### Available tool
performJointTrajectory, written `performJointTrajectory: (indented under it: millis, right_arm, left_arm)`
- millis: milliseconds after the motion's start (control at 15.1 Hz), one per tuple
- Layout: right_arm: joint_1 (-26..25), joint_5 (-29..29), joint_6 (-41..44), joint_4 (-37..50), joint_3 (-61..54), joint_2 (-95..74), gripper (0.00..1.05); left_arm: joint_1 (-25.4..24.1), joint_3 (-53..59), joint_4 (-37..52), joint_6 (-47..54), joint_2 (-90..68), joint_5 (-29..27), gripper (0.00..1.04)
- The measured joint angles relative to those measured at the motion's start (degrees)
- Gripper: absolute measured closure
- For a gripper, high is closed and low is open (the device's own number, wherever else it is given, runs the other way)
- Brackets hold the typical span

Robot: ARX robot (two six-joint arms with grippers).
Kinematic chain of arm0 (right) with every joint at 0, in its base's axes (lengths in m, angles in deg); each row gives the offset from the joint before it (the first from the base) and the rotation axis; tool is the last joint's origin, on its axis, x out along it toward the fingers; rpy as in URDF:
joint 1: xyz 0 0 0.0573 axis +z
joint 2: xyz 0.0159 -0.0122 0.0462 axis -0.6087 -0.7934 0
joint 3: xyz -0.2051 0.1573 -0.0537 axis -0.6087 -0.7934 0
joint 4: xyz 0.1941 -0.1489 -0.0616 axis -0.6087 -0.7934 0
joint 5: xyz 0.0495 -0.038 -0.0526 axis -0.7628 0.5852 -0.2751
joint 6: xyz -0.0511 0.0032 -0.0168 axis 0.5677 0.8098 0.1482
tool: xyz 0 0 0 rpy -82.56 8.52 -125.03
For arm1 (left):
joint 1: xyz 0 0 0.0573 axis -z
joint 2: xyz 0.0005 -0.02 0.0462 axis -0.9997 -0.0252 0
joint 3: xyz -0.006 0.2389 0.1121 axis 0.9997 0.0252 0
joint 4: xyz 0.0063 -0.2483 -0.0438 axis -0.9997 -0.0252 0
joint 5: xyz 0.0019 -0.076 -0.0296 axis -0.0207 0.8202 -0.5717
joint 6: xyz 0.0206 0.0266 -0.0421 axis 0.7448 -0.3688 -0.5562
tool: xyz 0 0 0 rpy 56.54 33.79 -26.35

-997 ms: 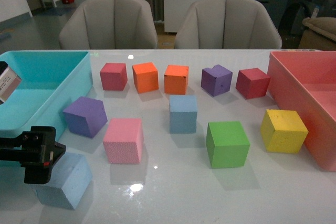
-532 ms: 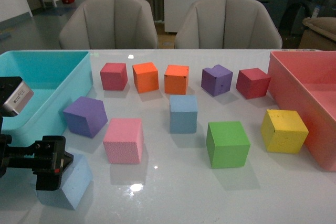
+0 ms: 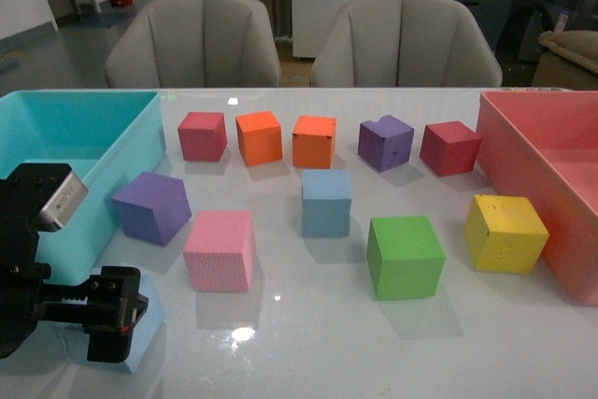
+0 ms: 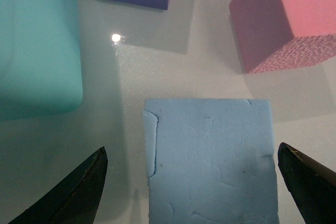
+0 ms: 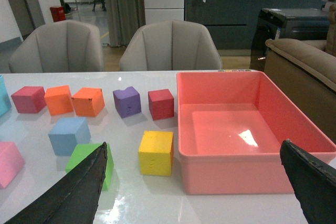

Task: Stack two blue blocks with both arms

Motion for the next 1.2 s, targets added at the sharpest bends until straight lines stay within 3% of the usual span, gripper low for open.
performJointTrajectory:
  millis: [598, 664, 731, 930, 1196]
  right_arm:
    - [0.0, 0.0, -0.02, -0.02, 0.0, 0.0, 0.06]
    - [0.0, 0.0, 0.0, -0.02, 0.0, 0.0, 0.06]
    - [0.0, 0.0, 0.0, -0.02, 0.0, 0.0, 0.06]
    - [0.0, 0.0, -0.02, -0.02, 0.0, 0.0, 0.06]
    - [0.0, 0.0, -0.02, -0.02, 0.0, 0.0, 0.06]
  left_arm:
    - [1.9, -0.48, 5.51, -0.17, -7.54, -3.15, 0.09]
    - [3.61, -0.2, 6.01, -0.81, -6.91, -3.93, 0.36]
    - [5.92, 0.79, 4.59, -0.72, -3.06, -4.81, 0.53]
    - [9.9, -0.83, -1.14, 0.28, 5.46, -5.9, 0.61]
    - [15.65, -18.34, -10.93, 2.51, 2.14, -6.54, 0.62]
